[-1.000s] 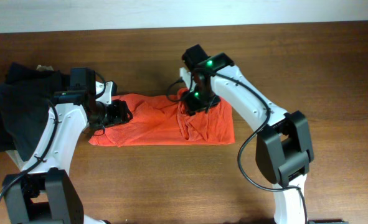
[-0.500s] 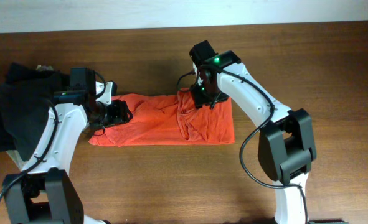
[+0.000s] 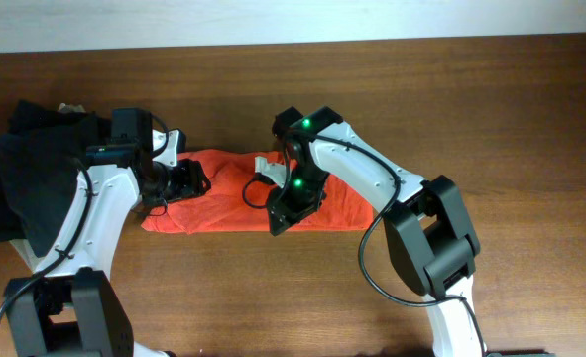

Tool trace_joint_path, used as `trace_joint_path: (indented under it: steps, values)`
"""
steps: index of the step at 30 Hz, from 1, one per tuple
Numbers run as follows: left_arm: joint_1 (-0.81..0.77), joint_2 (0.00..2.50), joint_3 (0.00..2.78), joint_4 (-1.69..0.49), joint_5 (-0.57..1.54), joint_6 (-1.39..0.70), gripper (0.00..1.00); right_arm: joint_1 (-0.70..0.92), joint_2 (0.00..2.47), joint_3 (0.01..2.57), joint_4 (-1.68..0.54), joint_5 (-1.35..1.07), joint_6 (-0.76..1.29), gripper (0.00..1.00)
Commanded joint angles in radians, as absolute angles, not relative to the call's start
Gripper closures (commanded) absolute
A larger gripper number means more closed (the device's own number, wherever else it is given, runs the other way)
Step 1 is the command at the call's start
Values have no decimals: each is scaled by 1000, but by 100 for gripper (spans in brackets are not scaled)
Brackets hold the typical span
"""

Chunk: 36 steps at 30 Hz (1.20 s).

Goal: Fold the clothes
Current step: 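Grasp the strip's right end with the right gripper and fold it leftward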

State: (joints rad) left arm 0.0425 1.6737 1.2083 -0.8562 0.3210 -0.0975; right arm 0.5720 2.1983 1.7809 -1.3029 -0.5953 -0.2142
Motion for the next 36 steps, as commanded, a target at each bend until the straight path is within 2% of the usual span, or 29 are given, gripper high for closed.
trace_joint_path:
  steps: [1, 6, 7, 8, 10, 17, 23, 33, 34, 36]
  values:
    - [48, 1668, 1213, -857, 314, -81, 37, 537, 2119, 1829, -1305, -504, -195, 48]
    - [49, 1668, 1213, -849, 206, -81, 30, 442, 2046, 1853, -1334, -45, 146, 41]
    - [51, 1668, 1213, -846, 174, -81, 27, 415, 2043, 1853, -1349, -42, 152, 31]
    - [55, 1668, 1213, -843, 143, -75, 23, 387, 2043, 1853, -1365, -74, 152, 1]
    - [67, 1670, 1213, -833, 141, -6, 20, 333, 2048, 1853, -1404, -161, 139, 1]
    - [95, 1782, 1213, -748, 141, 155, 20, 235, 2048, 1853, -1456, -161, 136, 1]
    - [94, 1883, 1213, -629, 141, 174, 20, 234, 2048, 1853, -1467, -146, 136, 1]
    - [94, 2063, 1213, -635, 142, 173, 21, 234, 2048, 1853, -1484, -146, 109, 1]
    - [94, 2065, 1213, -641, 145, 174, 28, 234, 2048, 1853, -1485, -146, 109, 1]
    - [94, 2061, 1213, -652, 154, 174, 57, 234, 2048, 1853, -1485, -146, 109, 1]
